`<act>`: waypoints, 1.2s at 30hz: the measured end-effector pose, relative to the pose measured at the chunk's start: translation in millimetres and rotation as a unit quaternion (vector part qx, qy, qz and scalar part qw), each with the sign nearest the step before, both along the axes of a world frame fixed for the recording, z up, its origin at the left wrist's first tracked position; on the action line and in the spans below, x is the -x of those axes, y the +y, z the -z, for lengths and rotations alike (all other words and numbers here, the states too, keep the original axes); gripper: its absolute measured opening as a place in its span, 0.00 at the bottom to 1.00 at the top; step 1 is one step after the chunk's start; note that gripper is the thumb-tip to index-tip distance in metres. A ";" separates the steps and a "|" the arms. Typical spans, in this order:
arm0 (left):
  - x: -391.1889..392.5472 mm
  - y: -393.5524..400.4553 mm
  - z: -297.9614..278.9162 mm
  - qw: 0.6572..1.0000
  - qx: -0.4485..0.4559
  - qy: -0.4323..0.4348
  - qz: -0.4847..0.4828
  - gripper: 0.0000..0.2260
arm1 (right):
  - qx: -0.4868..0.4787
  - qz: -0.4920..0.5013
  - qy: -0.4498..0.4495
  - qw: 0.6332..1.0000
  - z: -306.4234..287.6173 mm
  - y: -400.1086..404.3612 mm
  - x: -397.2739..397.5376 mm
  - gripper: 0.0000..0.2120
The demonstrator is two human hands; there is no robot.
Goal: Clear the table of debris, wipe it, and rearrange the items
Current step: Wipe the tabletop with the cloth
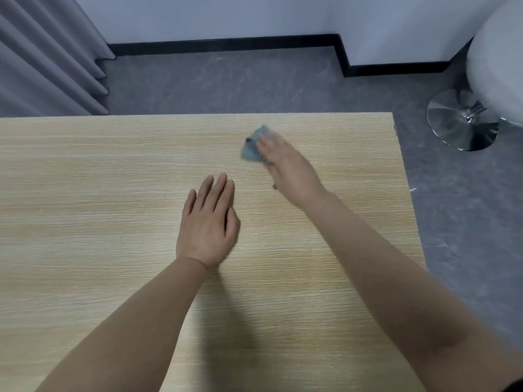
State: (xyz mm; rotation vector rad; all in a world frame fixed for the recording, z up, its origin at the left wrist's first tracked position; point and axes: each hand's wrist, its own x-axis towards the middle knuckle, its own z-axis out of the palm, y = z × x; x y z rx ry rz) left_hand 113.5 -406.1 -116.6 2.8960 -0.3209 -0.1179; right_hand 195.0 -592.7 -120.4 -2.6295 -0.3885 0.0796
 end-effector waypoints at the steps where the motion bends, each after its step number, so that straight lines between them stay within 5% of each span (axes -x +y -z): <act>1: -0.1 0.2 0.0 1.000 0.000 -0.001 0.001 0.26 | -0.003 -0.058 0.009 0.998 -1.4 -3.5 7.7 0.23; 3: 0.0 0.4 0.2 1.000 -0.001 0.001 0.000 0.26 | -0.005 -0.084 0.012 0.996 -3.2 -23.1 7.1 0.22; 9: 0.3 0.4 0.5 1.000 0.006 0.006 -0.007 0.26 | -0.001 0.220 0.009 0.975 -2.0 -63.3 -18.3 0.24; 14: 0.9 1.0 0.2 1.000 0.014 0.007 -0.006 0.27 | 0.026 0.094 0.009 0.995 -4.8 -16.7 40.5 0.33; 19: 0.0 1.0 0.2 1.000 0.028 0.006 -0.006 0.26 | 0.012 0.004 0.024 1.000 -8.5 -13.5 61.5 0.23; 25: -5.5 19.4 -6.6 0.990 0.137 0.040 0.014 0.23 | 0.000 0.123 0.023 0.992 -6.0 2.6 27.5 0.23; 31: -18.9 86.6 -10.5 0.999 0.004 0.045 0.010 0.27 | 0.037 0.249 -0.009 0.968 4.4 36.1 -7.9 0.28; 36: -18.0 106.7 -4.2 0.998 -0.012 0.054 0.033 0.28 | 0.035 0.275 0.007 0.961 2.2 54.9 -39.2 0.26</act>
